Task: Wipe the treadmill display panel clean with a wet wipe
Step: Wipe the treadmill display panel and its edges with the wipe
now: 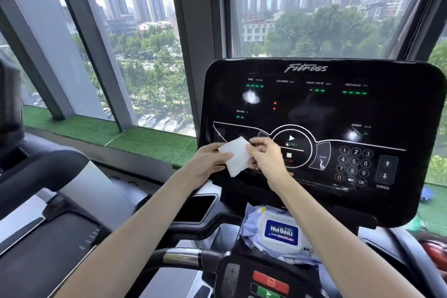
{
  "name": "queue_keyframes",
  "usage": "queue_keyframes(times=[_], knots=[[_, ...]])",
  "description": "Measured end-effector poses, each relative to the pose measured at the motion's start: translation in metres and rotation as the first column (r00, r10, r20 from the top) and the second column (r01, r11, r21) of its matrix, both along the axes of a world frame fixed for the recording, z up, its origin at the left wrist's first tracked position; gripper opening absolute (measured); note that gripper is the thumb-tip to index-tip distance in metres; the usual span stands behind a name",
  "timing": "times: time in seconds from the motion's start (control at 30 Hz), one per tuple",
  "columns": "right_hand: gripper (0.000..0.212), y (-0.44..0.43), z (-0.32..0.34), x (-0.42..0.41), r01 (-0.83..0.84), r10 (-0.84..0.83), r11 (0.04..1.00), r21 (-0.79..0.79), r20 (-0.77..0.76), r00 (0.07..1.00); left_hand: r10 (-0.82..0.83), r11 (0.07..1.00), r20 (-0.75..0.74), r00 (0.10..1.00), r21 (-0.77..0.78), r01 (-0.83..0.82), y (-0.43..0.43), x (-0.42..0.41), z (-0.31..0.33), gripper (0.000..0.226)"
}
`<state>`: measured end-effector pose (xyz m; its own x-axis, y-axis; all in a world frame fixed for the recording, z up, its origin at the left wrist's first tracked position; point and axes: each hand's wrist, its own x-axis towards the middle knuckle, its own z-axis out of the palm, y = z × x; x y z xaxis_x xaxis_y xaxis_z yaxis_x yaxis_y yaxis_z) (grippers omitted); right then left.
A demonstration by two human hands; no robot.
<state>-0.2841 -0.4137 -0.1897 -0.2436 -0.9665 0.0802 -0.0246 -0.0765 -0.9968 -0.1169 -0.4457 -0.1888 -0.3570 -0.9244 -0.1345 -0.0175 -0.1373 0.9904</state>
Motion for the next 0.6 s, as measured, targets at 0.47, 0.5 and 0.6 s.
queue_keyframes(times=[0.47,0.5,0.6], knots=[[0.02,-0.002,-0.009,0.006,-0.002,-0.156,0.972,-0.234,-0.655,0.74,0.011,1.0,0.018,1.0,0.026,-0.011,-0.001,0.008,0.004,0.046],[0.015,-0.003,-0.007,0.007,0.015,-0.169,0.974,-0.226,-0.68,0.714,-0.026,0.999,0.099,0.995,-0.031,0.029,0.0,0.009,0.005,0.047],[0.008,-0.007,-0.007,0.008,0.049,-0.177,0.978,-0.203,-0.677,0.714,-0.023,0.977,0.294,0.956,-0.197,0.085,0.0,0.006,0.002,0.042]])
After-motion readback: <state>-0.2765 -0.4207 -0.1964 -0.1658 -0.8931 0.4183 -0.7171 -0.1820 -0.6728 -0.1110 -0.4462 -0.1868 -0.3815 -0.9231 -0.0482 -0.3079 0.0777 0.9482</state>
